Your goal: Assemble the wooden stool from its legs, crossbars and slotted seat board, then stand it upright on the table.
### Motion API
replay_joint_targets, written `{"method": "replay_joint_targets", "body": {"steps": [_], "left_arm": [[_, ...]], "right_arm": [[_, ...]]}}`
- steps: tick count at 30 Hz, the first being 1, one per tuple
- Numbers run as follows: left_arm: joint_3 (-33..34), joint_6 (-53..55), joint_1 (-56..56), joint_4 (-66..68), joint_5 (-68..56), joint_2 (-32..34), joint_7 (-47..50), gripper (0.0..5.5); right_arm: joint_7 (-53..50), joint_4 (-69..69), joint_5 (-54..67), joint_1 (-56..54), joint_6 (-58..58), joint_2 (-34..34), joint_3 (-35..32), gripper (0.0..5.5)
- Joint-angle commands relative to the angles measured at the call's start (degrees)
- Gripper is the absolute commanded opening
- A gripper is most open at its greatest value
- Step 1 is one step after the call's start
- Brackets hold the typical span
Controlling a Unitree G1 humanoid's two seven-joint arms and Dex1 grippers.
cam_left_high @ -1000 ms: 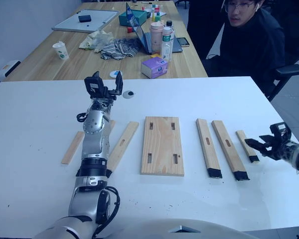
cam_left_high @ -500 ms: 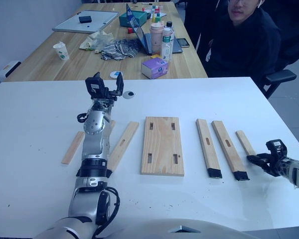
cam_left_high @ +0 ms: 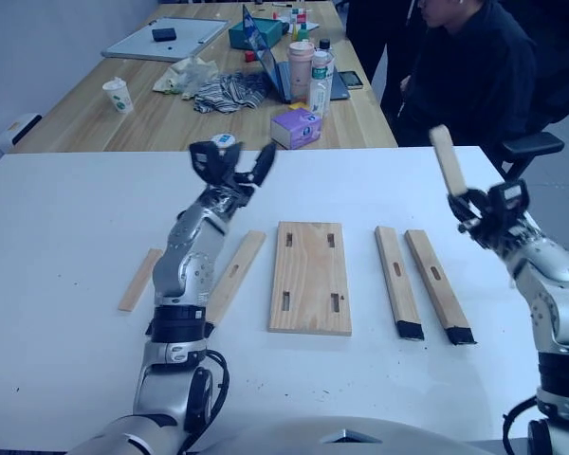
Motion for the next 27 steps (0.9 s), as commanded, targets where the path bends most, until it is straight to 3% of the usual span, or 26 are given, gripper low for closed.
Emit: {"method": "replay_joint_targets", "body": {"steps": [1,4,16,27], "left_arm": [[2.2,15.2,-0.7,-3.7,-15.6,-2.7,3.8,4.03],[4.2,19.3,-1.3,-3.2,-21.8,-4.4,7.7,4.03],[4.2,19.0,-2.8,-1.4,-21.2,-5.3,9.9,4.03],[4.9,16.4,-2.6,-2.0,-20.6,-5.2,8.8,2.39]], "right_arm": [[1.7,-2.6,-2.6,-2.8,-7.4,4.1,6.7,1.29],[3.1,-3.9,-2.8,-2.7,-9.2,5.7,9.7,1.29],[8.9,-7.7,-2.6,-2.5,-6.8,6.2,16.8,1.29],[7.5,-8.6,-2.4,-2.0,-5.3,7.1,17.2,1.29]]}}
